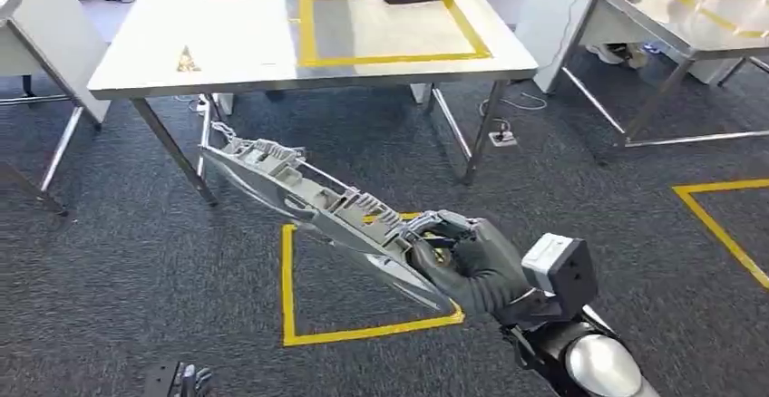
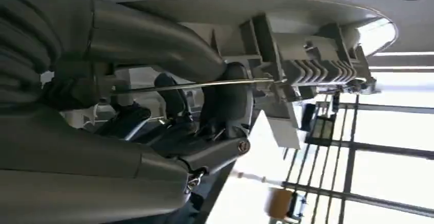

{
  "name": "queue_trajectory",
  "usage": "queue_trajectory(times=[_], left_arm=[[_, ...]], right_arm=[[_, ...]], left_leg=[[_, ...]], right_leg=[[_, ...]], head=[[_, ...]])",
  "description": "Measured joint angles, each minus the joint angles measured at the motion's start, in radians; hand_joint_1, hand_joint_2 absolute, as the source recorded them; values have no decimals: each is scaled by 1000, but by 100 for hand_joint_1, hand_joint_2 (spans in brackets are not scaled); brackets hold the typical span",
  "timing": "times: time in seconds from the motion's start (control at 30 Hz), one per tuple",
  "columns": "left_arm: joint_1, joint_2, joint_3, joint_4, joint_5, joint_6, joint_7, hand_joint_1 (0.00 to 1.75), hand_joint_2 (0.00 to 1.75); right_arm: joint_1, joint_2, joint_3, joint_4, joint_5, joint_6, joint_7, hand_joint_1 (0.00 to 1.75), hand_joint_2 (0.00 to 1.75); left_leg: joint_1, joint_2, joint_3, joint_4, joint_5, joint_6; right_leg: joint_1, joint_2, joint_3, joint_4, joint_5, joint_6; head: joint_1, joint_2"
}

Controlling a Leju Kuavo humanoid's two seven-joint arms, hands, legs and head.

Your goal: Take the parts from the cabinet and place them on the table.

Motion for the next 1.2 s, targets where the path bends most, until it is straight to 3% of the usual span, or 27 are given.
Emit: queue_trajectory(times=[0.03, 0.07, 0.1, 0.13, 0.17, 0.2, 0.23, 0.27, 0.33, 0.4, 0.43, 0.47, 0.53, 0.57, 0.6, 0.67, 0.73, 0.87, 1.03, 1.07, 1.1, 1.17, 1.2], left_arm=[[-1, 0, 0, 0, 0, 0, 2, 0, 0], [-4, -2, 0, 1, 0, 0, 5, 0, 0], [-7, -2, 0, 0, 0, 0, 8, 0, 0], [-8, -2, 0, -5, -1, 0, 12, 0, 0], [-12, -2, -1, -11, -2, 2, 13, 0, 0], [-18, 0, -1, -13, -2, 3, 14, 0, 0], [-21, 8, -1, -13, -2, 6, 16, 0, 0], [-23, 5, -1, -13, -2, 9, 16, 0, 0], [-21, 5, -1, -13, 0, 9, 14, 0, 0], [-13, 5, -1, -13, 2, 9, 14, 0, 0], [-9, 5, -1, -13, 4, 10, 13, 0, 0], [-7, 5, -1, -13, 5, 11, 11, 0, 0], [-6, 6, -1, -13, 5, 14, 10, 0, 0], [-3, 6, -1, -12, 5, 14, 10, 0, 0], [-3, 6, -1, -11, 1, 14, 10, 0, 0], [2, 10, -1, -16, -8, 15, 9, 0, 0], [1, 13, -2, -18, -18, 15, 6, 0, 0], [1, 26, -2, -26, -25, 11, -5, 0, 0], [1, 27, -2, -30, -26, 9, -6, 0, 0], [1, 27, -2, -30, -27, 8, -6, 0, 0], [1, 28, -2, -30, -27, 7, -6, 0, 0], [-1, 28, -3, -31, -34, 0, -6, 0, 0], [-4, 26, -6, -33, -35, 0, -6, 0, 0]], right_arm=[[1, -3, 0, 0, 8, 0, -5, 175, 175], [3, -6, 1, 0, 14, 0, -12, 175, 175], [7, -8, 1, 0, 21, 0, -14, 175, 175], [7, -9, 1, -3, 27, 0, -16, 175, 175], [7, -9, 1, -8, 31, -1, -16, 175, 175], [5, -9, 1, -10, 35, -1, -16, 175, 175], [7, -8, 1, -11, 38, -1, -18, 175, 175], [9, -7, 1, -11, 44, -1, -19, 175, 175], [14, -7, 1, -11, 54, -1, -21, 175, 175], [23, -8, 1, -10, 58, 0, -23, 175, 175], [26, -8, 1, -10, 59, 2, -26, 175, 175], [27, -7, 1, -9, 62, 2, -32, 175, 175], [27, -5, 1, -9, 66, -2, -40, 175, 175], [27, -4, 1, -9, 67, -3, -43, 175, 175], [28, -3, 1, -9, 67, -3, -45, 175, 175], [30, -2, 1, -10, 71, -4, -48, 175, 175], [35, -2, -1, -11, 71, -5, -48, 175, 175], [47, -2, -5, -23, 74, -2, -44, 175, 175], [55, -2, -6, -26, 85, 8, -33, 175, 175], [55, -2, -6, -26, 87, 11, -32, 175, 175], [53, -2, -6, -26, 87, 15, -32, 175, 175], [49, -1, -6, -26, 90, 17, -32, 175, 175], [45, -1, -6, -27, 91, 17, -32, 175, 175]], left_leg=[[-3, 0, 17, -3, -17, 1], [-5, 0, 33, -3, -32, 1], [-11, -8, 42, -2, -52, -4], [-12, -6, 55, -13, -72, -7], [-16, -6, 74, 10, -47, -13], [-14, -5, 72, 9, -40, -20], [-15, -2, 78, 14, -55, -27], [-16, 5, 71, 56, -72, -31], [-6, 7, -12, 188, -138, -43], [0, 7, -83, 268, -210, -48], [3, 8, -99, 261, -205, -50], [6, 8, -97, 219, -164, -51], [8, 9, -62, 65, -21, -51], [8, 9, -56, 35, 9, -54], [3, 12, -75, 20, -8, -50], [0, 12, -76, 24, 14, -33], [2, 9, -73, 21, 19, -36], [1, 9, -71, 21, 14, -25], [0, 10, -70, 21, 10, -19], [-3, 10, -71, 25, 7, -16], [-8, 10, -72, 26, 5, -9], [-8, 11, -72, 24, 4, -6], [1, 10, -61, 11, 7, 1]], right_leg=[[10, -1, -6, -74, 112, -16], [17, -4, -11, -148, 290, -30], [23, 2, -5, -172, 348, -33], [23, 3, 3, -173, 343, -34], [18, 9, 11, -189, 343, -37], [18, 10, 24, -191, 345, -39], [10, 4, 40, -201, 384, -49], [8, -1, 48, -196, 387, -57], [7, 0, 50, -194, 381, -61], [5, 3, 50, -193, 372, -59], [3, 5, 51, -190, 367, -56], [1, 6, 53, -184, 360, -53], [-3, 6, 59, -171, 346, -44], [-4, 6, 60, -170, 342, -39], [-1, 7, 57, -168, 344, -34], [-2, 8, 56, -176, 345, -21], [3, 8, 56, -172, 344, -47], [3, 8, 64, -183, 344, -44], [2, 8, 69, -191, 343, -21], [1, 8, 70, -196, 345, -14], [-7, 7, 72, -199, 345, 2], [-7, 8, 72, -201, 344, 7], [-2, 8, 73, -199, 338, 14]], head=[[1, 0], [0, 0], [4, 0], [3, 0], [2, 0], [2, 0], [4, 0], [-5, 0], [-9, 0], [-9, 0], [-9, 0], [-9, 0], [-9, 0], [-10, 0], [-10, 0], [-9, 0], [-7, 0], [-7, 0], [-7, 0], [-7, 0], [-8, 0], [-7, 0], [-7, 0]])
